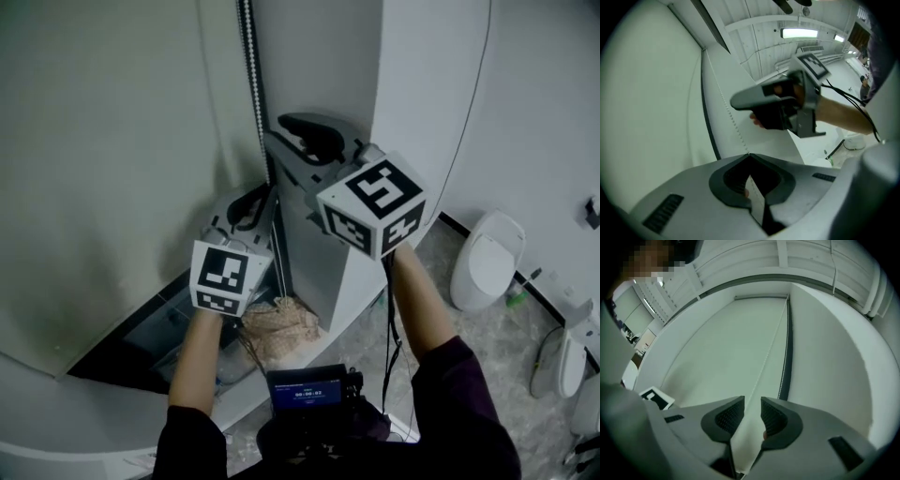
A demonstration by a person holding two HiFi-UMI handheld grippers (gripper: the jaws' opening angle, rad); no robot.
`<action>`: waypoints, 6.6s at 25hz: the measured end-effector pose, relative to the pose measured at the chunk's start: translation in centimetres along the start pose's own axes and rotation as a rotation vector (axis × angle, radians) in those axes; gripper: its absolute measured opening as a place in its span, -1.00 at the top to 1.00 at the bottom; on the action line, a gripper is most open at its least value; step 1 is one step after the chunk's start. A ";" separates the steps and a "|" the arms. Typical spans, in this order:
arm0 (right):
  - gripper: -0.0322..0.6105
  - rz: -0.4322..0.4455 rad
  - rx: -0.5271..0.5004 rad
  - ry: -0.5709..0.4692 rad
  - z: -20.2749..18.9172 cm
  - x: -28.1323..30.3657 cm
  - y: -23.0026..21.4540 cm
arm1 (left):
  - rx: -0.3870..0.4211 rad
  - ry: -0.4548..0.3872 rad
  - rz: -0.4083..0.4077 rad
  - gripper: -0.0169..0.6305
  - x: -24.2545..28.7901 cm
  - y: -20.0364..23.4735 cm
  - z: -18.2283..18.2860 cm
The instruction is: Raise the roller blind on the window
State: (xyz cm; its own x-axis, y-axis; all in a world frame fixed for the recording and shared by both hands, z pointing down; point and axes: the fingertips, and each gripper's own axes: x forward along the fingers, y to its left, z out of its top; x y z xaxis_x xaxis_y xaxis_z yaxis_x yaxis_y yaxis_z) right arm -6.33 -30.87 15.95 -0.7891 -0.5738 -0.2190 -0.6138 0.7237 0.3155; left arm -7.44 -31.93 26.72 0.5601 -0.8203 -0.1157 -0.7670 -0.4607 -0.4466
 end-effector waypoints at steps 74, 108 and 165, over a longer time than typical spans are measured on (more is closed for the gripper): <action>0.71 -0.001 0.165 -0.064 9.1 4.2 -2.9 | -0.261 0.000 -0.205 0.90 -1.1 -3.9 -4.6; 0.87 0.069 0.059 0.187 -8.8 -0.8 3.1 | -0.090 -0.056 -0.277 0.89 4.4 4.8 11.6; 0.87 0.110 0.053 0.323 -22.4 -3.5 12.2 | -0.185 -0.183 -0.114 0.91 -0.3 5.1 9.3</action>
State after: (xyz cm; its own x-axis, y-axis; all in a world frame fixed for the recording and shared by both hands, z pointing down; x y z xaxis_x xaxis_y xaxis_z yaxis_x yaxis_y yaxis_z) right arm -10.49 -28.63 41.23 -0.8079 -0.5771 0.1196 -0.5328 0.8019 0.2703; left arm -8.62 -30.88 16.22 0.6804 -0.6924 -0.2401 -0.7305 -0.6145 -0.2979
